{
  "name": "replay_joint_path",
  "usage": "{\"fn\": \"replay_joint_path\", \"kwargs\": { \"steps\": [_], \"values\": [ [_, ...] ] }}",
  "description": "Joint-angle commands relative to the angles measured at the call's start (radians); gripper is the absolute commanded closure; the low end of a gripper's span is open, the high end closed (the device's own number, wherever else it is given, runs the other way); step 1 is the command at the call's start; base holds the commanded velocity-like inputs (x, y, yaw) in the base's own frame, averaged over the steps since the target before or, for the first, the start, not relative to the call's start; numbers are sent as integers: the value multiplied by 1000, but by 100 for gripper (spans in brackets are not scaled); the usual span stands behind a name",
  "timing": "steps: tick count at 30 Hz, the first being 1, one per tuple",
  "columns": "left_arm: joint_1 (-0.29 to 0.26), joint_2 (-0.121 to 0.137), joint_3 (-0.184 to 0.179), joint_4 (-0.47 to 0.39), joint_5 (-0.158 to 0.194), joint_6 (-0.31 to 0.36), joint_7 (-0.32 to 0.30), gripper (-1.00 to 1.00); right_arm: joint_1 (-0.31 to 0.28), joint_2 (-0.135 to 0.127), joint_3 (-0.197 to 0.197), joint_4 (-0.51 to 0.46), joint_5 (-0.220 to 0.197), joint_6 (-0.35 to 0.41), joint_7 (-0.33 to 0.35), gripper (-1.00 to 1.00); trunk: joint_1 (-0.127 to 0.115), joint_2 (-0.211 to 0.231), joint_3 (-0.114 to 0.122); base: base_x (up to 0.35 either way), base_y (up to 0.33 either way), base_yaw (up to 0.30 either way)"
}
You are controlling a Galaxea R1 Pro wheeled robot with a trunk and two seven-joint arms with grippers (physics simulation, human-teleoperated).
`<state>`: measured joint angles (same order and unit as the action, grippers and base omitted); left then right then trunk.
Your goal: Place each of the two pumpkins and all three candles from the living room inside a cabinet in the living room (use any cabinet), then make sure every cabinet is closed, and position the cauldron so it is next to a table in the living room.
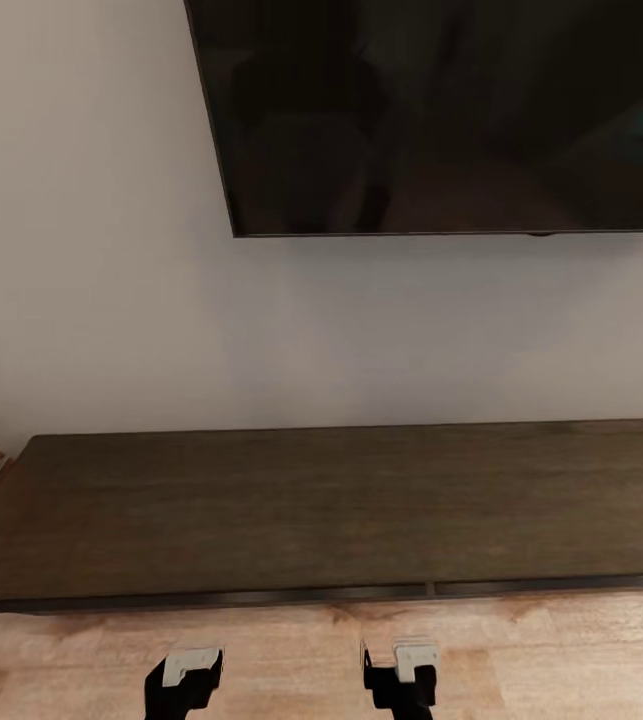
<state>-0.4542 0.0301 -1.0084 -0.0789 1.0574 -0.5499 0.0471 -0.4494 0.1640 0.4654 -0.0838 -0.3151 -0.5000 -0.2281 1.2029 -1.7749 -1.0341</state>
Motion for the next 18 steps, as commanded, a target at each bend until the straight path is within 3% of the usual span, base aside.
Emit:
{"fn": "replay_joint_path", "kwargs": {
  "steps": [1, 10, 18],
  "values": [
    [7, -1, -1, 36, 1, 3, -1, -100, 3, -1, 2, 32, 2, 0, 3, -100, 0, 0, 0, 0, 0, 0],
    [35, 5, -1, 51, 1, 7, -5, -100, 33, 2, 8, 88, 87, 3, 6, -100, 0, 0, 0, 0, 0, 0],
    [98, 4, 0, 81, 1, 7, -9, -100, 70, -2, 7, 120, 94, 3, 4, -100, 0, 0, 0, 0, 0, 0]
  ]
}}
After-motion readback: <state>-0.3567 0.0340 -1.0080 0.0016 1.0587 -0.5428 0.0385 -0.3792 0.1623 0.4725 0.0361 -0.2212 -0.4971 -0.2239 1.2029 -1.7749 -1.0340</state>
